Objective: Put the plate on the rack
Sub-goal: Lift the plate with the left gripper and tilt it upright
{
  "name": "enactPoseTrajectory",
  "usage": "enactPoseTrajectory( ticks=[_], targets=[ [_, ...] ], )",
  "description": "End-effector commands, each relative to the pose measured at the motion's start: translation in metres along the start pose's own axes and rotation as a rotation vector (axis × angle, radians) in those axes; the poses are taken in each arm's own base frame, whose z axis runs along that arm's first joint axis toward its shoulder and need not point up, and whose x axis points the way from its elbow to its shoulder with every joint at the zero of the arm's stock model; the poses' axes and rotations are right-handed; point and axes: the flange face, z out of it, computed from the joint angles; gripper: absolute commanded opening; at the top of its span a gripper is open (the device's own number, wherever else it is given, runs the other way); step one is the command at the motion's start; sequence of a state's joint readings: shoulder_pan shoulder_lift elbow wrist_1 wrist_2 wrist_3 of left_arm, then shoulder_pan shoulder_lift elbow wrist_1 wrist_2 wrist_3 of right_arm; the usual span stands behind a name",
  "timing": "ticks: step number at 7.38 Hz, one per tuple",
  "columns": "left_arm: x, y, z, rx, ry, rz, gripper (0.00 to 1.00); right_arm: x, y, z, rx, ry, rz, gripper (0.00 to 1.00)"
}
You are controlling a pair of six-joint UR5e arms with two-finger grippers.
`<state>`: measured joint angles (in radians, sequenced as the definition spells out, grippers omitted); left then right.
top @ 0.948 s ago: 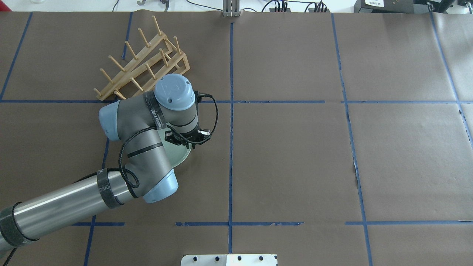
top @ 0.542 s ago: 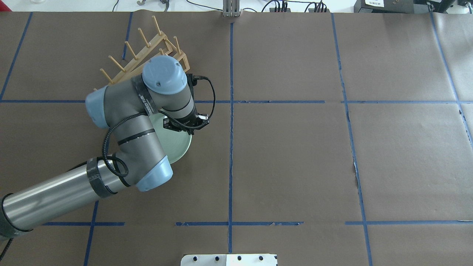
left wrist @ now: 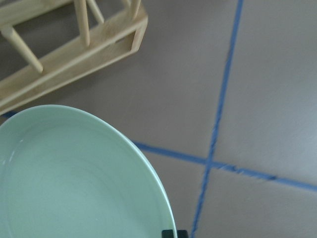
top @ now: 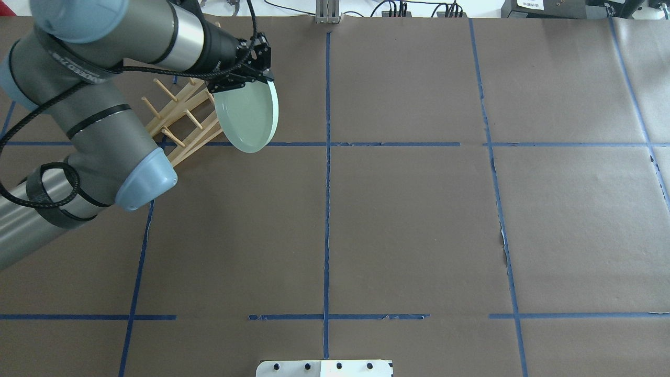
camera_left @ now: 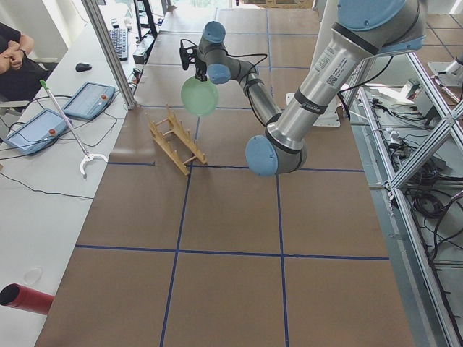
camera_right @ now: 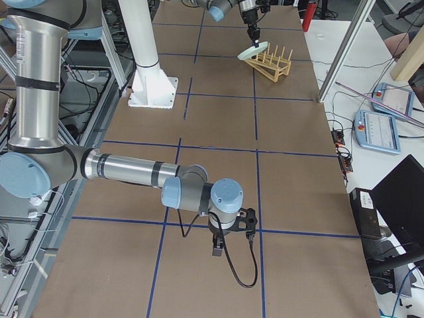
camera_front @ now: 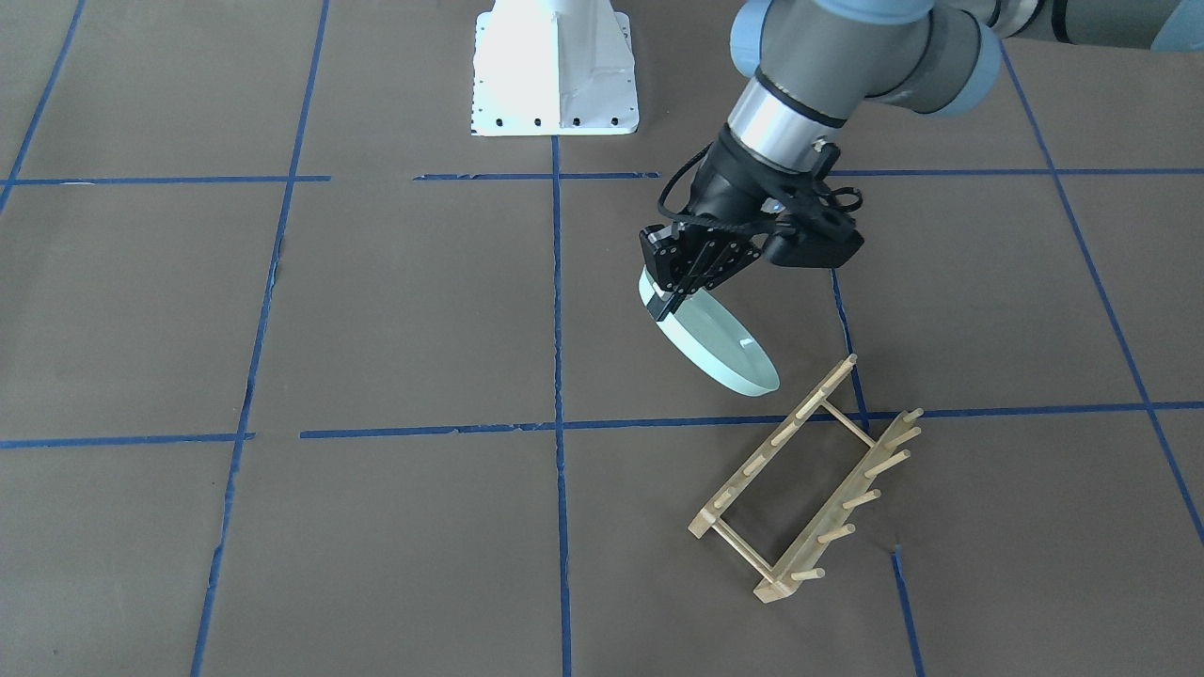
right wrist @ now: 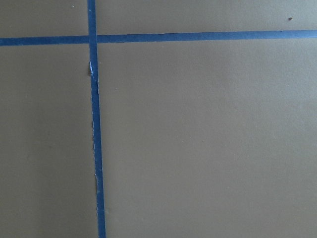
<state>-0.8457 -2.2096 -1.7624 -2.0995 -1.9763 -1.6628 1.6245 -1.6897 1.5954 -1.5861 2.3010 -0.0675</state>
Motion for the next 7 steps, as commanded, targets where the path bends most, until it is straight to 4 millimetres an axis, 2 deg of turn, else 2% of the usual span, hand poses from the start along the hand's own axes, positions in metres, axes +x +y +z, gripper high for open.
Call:
enactPoseTrajectory(
  ticks=[1, 2, 4, 6, 7],
  targets=[
    [-0.008, -0.043, -0.048, 0.116, 0.239, -0.08, 0.0, 0.0, 0.0, 0.0, -0.001, 0.0, 0.001, 1.0],
    [-0.012, -0.062, -0.049, 0.189, 0.286, -0.1, 0.0, 0.0, 0.0, 0.0, 0.001, 0.0, 0.0, 1.0],
    [-0.038, -0.093, -0.032, 0.308, 0.467, -0.146, 0.0, 0.0, 0.0, 0.0, -0.001, 0.0, 0.001, 1.0],
    [-0.059, -0.115, -0.024, 0.345, 0.445, -0.127, 0.0, 0.0, 0.0, 0.0, -0.001, 0.0, 0.001, 1.0],
    [-0.064, -0.12, -0.02, 0.337, 0.416, -0.088, 0.0, 0.0, 0.0, 0.0, -0.001, 0.0, 0.001, 1.0]
  ],
)
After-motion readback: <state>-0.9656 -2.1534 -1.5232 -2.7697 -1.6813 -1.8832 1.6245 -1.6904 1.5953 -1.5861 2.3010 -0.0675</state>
